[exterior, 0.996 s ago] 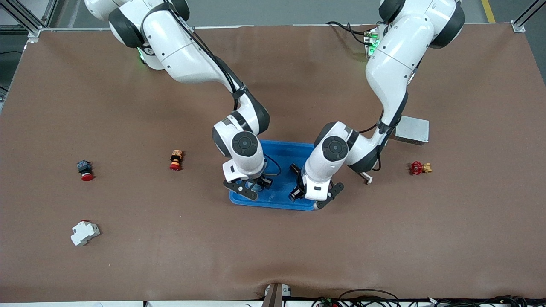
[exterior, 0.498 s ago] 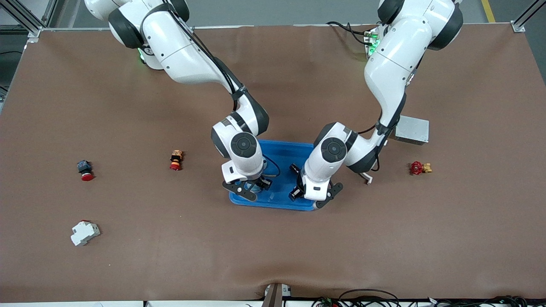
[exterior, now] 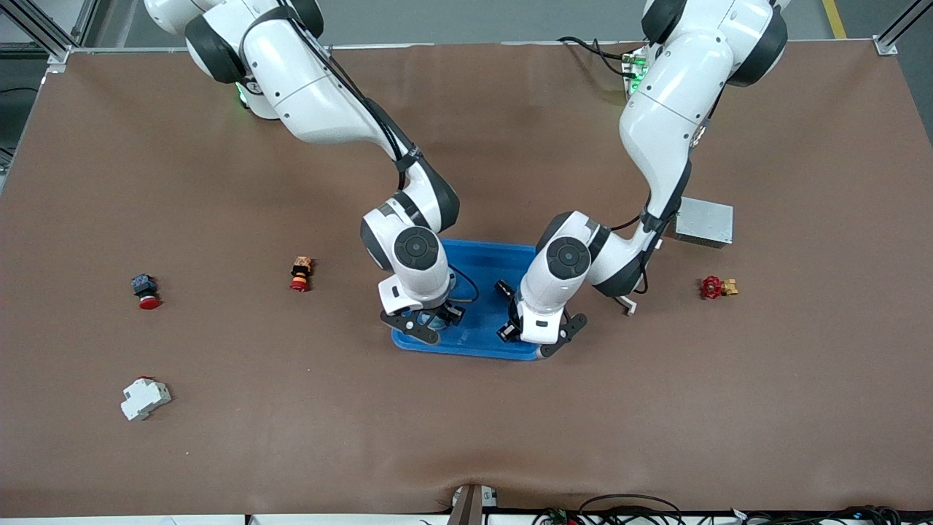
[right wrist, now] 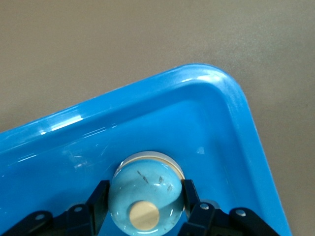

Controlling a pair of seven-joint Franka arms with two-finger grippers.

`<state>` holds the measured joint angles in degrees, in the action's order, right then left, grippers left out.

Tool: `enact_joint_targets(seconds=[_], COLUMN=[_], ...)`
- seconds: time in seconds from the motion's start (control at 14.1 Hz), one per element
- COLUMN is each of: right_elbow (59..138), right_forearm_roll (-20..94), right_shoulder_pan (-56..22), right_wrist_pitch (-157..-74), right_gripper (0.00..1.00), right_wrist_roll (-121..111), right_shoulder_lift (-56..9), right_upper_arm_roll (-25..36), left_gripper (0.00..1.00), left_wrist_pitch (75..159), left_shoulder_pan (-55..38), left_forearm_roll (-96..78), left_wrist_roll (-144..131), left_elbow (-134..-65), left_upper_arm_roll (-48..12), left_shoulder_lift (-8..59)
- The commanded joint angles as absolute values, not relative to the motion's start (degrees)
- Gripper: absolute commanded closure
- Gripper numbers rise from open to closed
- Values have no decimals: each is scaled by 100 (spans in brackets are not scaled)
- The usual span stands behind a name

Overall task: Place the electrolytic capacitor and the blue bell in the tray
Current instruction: 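Lower the bell and capacitor into the tray and open both grippers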

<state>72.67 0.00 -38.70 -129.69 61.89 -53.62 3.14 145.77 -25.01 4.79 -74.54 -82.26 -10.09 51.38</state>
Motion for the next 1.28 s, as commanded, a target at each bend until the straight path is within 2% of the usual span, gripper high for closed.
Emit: enact_joint_targets(seconds=[0.0, 0.21, 0.28, 0.36, 0.57, 0.85, 1.21], right_elbow=[7066, 7084, 7084, 7101, 7093, 7049, 7058], right_forearm_roll=[-114, -123, -114, -123, -53, -9, 70], right_shoulder_pan=[-3771, -3788, -3788, -3805, -3814, -3858, -3788], right_wrist_pitch=[-12990, -12990, -12990, -12990, -12894, -12051, -11761], right_gripper=[100, 100, 47, 0, 0, 0, 0], right_wrist_roll=[6064, 6064, 6082, 6082, 6038, 6056, 5933], right_shoulder_lift=[-5590, -5581, -5581, -5564, -5424, -5081, -4808], right_upper_arm_roll=[281, 281, 281, 281, 272, 194, 167], left_gripper=[0, 0, 0, 0, 0, 0, 0], left_wrist_pitch=[14634, 14634, 14608, 14581, 14328, 13240, 12060], left_shoulder_pan=[-2602, -2602, -2593, -2593, -2584, -2540, -2278], left_forearm_roll=[492, 483, 483, 475, 431, 474, 519], left_wrist_roll=[-7532, -7558, -7593, -7620, -7629, -7620, -7165], left_elbow=[-8095, -8086, -8086, -8086, -8086, -8095, -8156], left_upper_arm_roll=[-905, -905, -905, -905, -914, -914, -923], left_shoulder_lift=[5124, 4975, 4914, 4826, 4545, 3966, 3219])
